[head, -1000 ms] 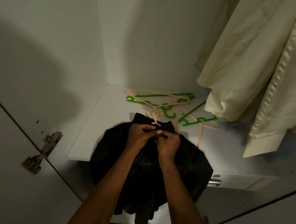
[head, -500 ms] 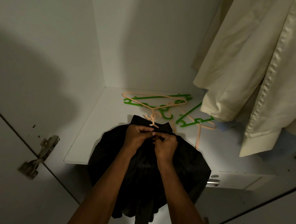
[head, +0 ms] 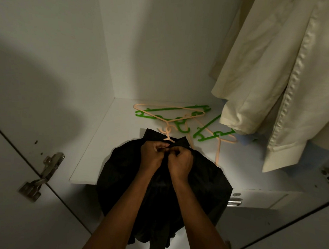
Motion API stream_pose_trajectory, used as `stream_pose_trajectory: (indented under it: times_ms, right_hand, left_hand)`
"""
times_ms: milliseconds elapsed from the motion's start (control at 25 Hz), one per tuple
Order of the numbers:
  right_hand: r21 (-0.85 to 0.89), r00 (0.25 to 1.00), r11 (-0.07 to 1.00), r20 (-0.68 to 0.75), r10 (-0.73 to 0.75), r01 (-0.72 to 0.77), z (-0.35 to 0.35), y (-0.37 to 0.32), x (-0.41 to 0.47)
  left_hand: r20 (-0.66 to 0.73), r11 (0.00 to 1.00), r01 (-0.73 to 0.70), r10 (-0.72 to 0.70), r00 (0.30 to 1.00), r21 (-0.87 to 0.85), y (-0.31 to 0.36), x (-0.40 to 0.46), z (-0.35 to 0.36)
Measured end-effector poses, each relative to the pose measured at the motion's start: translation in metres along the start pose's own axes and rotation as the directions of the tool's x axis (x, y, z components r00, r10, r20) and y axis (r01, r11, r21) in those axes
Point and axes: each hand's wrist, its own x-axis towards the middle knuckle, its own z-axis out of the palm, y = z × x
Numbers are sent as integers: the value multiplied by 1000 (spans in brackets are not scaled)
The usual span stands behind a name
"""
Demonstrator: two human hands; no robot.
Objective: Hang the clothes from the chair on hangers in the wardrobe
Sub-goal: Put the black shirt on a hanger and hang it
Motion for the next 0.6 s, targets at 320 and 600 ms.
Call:
stream_pose_trajectory:
  times_ms: [320, 600]
  right_hand:
    - [-73, 1000, 997, 1, -6, 6, 1, -5, -3]
    - [-26, 1000, 1000, -3, -18, 18, 0, -2, -3]
  left_hand:
    - [-57, 999, 20, -18, 998, 42, 1, 0, 1]
    - [52, 979, 148, -142, 989, -142, 3, 7, -12]
